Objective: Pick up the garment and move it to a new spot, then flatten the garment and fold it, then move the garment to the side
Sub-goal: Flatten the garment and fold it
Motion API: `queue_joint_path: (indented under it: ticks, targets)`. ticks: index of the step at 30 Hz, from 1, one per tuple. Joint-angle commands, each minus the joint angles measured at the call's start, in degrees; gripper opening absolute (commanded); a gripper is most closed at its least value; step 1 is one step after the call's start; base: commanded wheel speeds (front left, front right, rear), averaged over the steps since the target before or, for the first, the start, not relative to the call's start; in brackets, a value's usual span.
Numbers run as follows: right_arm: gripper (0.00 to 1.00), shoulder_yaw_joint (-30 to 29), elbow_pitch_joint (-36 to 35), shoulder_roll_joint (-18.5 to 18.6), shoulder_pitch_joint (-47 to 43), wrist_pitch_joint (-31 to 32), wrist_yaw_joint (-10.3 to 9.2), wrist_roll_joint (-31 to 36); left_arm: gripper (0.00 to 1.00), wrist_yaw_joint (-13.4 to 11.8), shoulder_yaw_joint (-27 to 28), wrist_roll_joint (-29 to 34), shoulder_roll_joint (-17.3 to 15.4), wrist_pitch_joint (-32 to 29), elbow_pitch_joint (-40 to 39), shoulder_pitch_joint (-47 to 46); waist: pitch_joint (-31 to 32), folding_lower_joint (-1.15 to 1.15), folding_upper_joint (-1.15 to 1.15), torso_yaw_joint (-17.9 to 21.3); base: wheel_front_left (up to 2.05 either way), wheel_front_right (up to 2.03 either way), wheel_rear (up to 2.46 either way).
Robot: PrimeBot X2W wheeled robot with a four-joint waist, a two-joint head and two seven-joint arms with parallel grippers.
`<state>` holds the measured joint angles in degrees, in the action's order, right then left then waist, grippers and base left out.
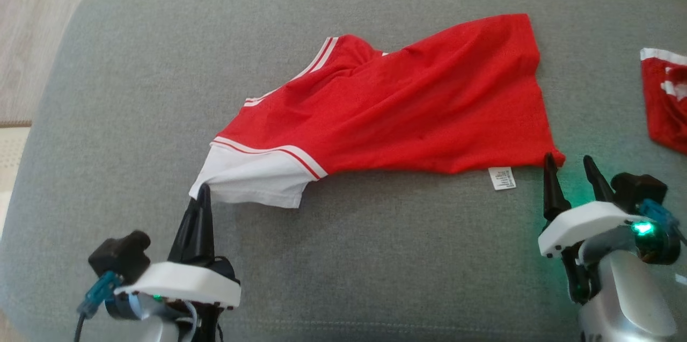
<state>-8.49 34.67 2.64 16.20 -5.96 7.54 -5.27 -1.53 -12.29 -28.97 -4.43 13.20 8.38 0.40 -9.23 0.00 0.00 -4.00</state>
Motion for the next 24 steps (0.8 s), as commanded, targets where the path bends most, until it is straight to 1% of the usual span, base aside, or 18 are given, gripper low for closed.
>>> queue_joint_path:
  ticks: [1, 10, 11, 13, 14, 17, 18, 19, 20, 21, 22, 24]
  targets:
    - [1.0, 0.9, -0.8, 0.2, 2.5, -0.1, -0.05, 0.7, 0.0, -0.3, 1.7, 0.2, -0.6, 0.2, -2.1, -0.9, -0.3, 0.0, 0.0, -0.2, 0.0, 0.0, 0.0]
    - [1.0, 0.5, 8.5, 0.2, 6.7, -0.2, -0.05, 2.6, 0.0, -0.5, 1.4, 0.0, -0.6, 0.5, -1.9, -1.4, -1.4, 0.0, 0.0, -0.7, 0.0, 0.0, 0.0]
    - [0.91, 0.7, 9.2, 0.2, 7.0, -0.1, -0.05, 2.4, 0.0, -0.5, 1.4, 0.0, -0.6, 0.5, -1.9, -1.4, -1.5, 0.0, 0.0, -0.7, 0.0, 0.0, 0.0]
    - [0.58, 1.3, 10.5, 0.2, 7.5, 0.0, -0.05, 2.1, 0.0, -0.5, 1.4, 0.0, -0.6, 0.6, -1.8, -1.5, -1.6, 0.0, 0.0, -0.6, 0.0, 0.0, 0.0]
    - [0.47, 1.6, 11.1, 0.2, 7.7, 0.0, -0.05, 1.9, 0.0, -0.5, 1.3, -0.1, -0.6, 0.6, -1.8, -1.5, -1.6, 0.0, 0.0, -0.6, 0.0, 0.0, 0.0]
    - [0.27, 2.5, 12.5, 0.2, 8.4, -0.2, -0.05, 1.1, 0.0, -0.5, 1.3, -0.1, -0.7, 0.7, -1.7, -1.7, -1.7, 0.0, 0.0, -0.4, 0.0, 0.0, 0.0]
    - [0.27, 2.5, 12.5, 0.2, 8.4, -0.2, -0.05, 1.1, 0.0, -0.5, 1.3, -0.1, -0.7, 0.7, -1.7, -1.7, -1.7, 0.0, 0.0, -0.4, 0.0, 0.0, 0.0]
    - [0.19, 2.8, 13.0, 0.2, 8.7, -0.2, -0.05, 0.7, 0.0, -0.5, 1.3, -0.1, -0.7, 0.7, -1.7, -1.7, -1.7, 0.0, 0.0, -0.3, 0.0, 0.0, 0.0]
    - [0.03, 3.2, 13.4, 0.2, 9.0, -0.4, -0.05, 0.1, 0.0, -0.4, 1.3, -0.1, -0.7, 0.7, -1.7, -1.8, -1.7, 0.0, 0.0, -0.2, 0.0, 0.0, 0.0]
    - [0.0, 3.6, 13.7, 0.2, 9.2, -0.7, -0.05, -0.6, 0.0, -0.4, 1.3, 0.0, -0.8, 0.8, -1.8, -1.9, -1.6, 0.0, 0.0, -0.1, 0.0, 0.0, 0.0]
    - [0.0, 4.0, 13.8, 0.2, 9.5, -1.4, -0.05, -1.4, 0.0, -0.4, 1.4, 0.0, -0.8, 0.8, -1.9, -2.0, -1.6, 0.0, 0.0, 0.0, 0.0, 0.0, 0.0]
    - [0.0, 6.7, 13.3, 0.2, 10.3, -3.6, -0.05, -4.9, 0.0, -0.4, 1.6, 0.2, -0.8, 1.0, -2.5, -2.3, -0.9, 0.0, 0.0, 0.4, 0.0, 0.0, 0.0]
